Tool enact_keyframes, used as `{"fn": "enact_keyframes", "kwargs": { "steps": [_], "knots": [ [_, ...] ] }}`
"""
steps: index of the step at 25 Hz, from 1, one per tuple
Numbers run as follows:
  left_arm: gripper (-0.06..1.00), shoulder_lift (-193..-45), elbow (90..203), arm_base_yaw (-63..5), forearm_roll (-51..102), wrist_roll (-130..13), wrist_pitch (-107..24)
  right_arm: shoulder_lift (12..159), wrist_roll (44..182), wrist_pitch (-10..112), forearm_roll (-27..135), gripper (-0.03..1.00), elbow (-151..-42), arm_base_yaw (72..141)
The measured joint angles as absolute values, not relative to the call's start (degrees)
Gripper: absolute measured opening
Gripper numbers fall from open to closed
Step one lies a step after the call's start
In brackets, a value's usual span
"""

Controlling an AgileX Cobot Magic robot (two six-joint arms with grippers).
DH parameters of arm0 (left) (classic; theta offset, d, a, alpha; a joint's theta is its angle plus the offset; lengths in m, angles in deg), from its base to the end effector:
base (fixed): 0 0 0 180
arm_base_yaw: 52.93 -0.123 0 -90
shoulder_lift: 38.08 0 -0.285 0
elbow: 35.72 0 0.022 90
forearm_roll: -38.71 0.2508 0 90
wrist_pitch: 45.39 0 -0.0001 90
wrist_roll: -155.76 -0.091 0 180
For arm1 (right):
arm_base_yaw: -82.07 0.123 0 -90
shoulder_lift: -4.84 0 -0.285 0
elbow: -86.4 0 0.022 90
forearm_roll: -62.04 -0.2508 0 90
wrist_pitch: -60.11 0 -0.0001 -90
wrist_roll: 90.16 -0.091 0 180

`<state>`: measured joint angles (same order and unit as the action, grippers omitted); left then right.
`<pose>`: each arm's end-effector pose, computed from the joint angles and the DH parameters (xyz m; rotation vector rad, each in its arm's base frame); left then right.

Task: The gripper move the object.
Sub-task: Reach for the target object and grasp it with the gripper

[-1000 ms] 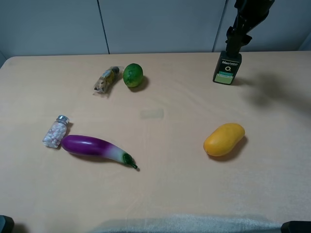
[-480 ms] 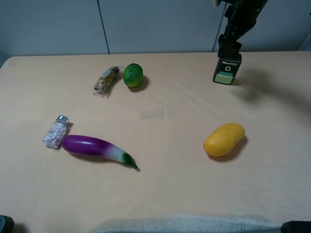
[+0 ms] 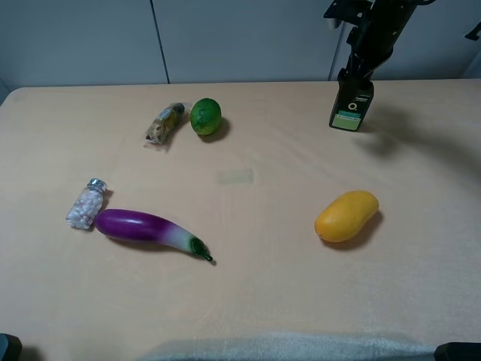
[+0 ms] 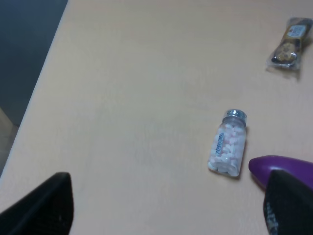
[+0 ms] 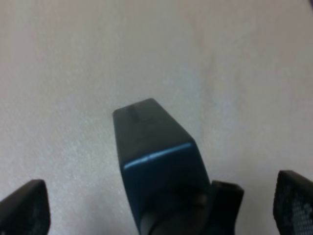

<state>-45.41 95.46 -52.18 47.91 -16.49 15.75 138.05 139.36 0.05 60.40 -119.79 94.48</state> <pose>-0.0062 0.0128 0.2764 -0.1328 2.0337 0.0993 0.4504 0.1014 0.1897 -1.4873 2.5113 -0.0686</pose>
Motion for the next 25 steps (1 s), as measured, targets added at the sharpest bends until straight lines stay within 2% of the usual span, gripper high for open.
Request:
{"fn": "enact_keyframes", "kwargs": {
  "steps": [25],
  "knots": [
    [0.85,-45.4,95.5,-52.2,47.9,-16.5,15.8,142.2,139.4,0.0,59.1,0.69,-120.0,94.5]
  ]
}}
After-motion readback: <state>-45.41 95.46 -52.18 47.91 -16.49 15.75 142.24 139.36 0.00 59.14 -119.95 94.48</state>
